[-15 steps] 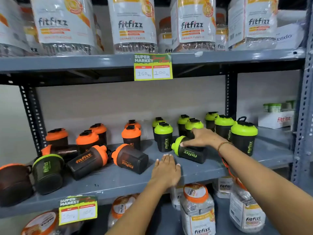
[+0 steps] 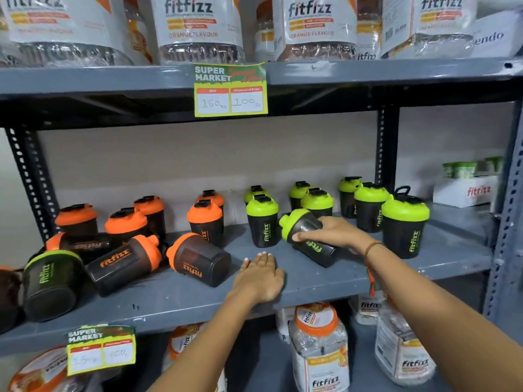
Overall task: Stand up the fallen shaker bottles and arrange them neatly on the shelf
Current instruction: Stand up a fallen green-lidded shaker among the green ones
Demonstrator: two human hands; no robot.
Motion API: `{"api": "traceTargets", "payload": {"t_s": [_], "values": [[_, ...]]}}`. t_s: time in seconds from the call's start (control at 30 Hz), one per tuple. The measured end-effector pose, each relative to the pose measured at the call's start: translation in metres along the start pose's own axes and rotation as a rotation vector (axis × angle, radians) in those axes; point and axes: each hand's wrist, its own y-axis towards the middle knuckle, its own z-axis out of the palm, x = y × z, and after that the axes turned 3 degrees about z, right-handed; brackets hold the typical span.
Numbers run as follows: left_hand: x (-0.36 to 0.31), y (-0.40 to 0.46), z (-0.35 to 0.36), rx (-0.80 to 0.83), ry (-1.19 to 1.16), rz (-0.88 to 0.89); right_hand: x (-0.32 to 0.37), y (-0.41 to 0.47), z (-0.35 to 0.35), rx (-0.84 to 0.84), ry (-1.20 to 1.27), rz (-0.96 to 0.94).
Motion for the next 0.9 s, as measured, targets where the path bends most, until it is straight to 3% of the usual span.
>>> {"api": "traceTargets", "payload": {"t_s": [0.1,0.23,0.47,0.7,0.83,0.9], "values": [[0.000,-0.002,-0.001,-0.003,0.002,0.006,-0.018,-0.002,-0.003,-0.018,0.458,-0.021],[0.000,-0.004,-0.001,-0.003,0.006,0.015,-0.042,-0.002,-0.004,-0.077,0.733,-0.051],[-0.001,-0.004,-0.001,-0.003,0.006,0.011,-0.071,-0.017,0.006,-0.072,0.877,-0.104],[-0.001,-0.006,-0.001,-0.009,0.002,0.001,-0.077,-0.017,0.006,-0.008,0.868,-0.103],[-0.001,-0.008,-0.001,-0.025,-0.004,0.014,-0.073,-0.024,0.007,-0.070,0.823,-0.111],[-0.001,-0.009,-0.001,-0.035,-0.003,0.023,-0.067,-0.031,0.007,-0.181,0.776,-0.145]]}}
